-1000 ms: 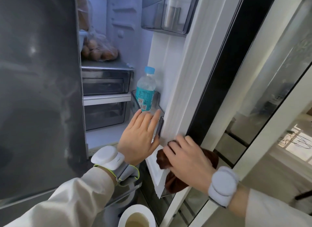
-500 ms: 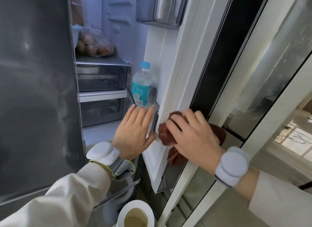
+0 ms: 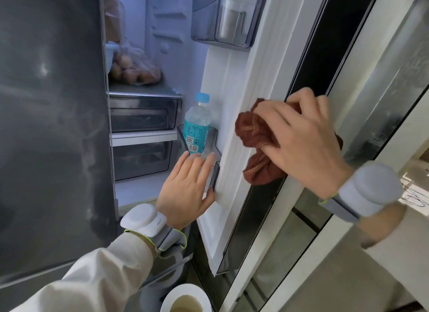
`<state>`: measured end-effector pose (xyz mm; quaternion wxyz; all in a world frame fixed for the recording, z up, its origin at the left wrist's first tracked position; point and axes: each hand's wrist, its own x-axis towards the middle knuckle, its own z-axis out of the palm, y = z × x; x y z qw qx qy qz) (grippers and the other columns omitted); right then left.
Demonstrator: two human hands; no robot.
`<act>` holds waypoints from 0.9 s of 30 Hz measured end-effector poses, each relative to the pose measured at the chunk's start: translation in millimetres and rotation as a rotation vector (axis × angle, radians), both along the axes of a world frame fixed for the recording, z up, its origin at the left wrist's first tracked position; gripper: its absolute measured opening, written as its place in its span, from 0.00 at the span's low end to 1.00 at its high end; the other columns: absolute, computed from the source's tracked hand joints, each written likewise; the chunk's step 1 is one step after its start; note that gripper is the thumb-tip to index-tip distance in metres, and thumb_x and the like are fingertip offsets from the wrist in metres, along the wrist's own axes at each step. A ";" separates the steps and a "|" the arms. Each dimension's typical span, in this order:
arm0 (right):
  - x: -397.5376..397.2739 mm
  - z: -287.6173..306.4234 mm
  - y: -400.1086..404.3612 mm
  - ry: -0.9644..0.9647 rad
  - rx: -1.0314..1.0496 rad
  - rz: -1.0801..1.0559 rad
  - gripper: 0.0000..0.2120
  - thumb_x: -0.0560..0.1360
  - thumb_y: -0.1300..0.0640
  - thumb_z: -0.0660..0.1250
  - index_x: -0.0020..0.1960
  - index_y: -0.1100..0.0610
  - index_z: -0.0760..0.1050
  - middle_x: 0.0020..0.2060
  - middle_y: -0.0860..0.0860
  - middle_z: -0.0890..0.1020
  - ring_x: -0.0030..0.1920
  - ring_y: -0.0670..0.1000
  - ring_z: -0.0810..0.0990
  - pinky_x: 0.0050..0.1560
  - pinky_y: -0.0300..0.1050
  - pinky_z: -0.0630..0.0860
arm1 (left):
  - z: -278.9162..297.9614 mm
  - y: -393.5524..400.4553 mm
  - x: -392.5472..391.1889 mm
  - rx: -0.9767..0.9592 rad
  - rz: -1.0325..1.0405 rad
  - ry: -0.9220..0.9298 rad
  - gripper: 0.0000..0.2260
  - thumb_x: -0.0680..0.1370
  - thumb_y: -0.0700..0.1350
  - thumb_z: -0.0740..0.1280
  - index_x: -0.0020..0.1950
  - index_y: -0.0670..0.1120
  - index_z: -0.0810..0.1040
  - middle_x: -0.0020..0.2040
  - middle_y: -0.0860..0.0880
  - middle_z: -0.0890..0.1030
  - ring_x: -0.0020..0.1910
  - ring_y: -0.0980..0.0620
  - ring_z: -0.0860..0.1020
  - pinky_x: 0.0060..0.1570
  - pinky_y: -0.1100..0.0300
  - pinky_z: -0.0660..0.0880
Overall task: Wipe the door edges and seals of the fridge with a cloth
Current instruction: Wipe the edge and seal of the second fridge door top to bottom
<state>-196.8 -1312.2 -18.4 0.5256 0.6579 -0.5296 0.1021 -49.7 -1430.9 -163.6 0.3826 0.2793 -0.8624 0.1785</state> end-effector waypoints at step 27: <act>-24.5 -46.7 16.3 -0.078 -0.101 0.190 0.18 0.73 0.61 0.69 0.60 0.60 0.70 0.62 0.56 0.77 0.52 0.61 0.70 0.44 0.57 0.73 | 37.0 11.5 -1.5 0.315 -0.154 0.169 0.27 0.76 0.52 0.52 0.67 0.35 0.67 0.57 0.39 0.76 0.59 0.42 0.72 0.68 0.54 0.51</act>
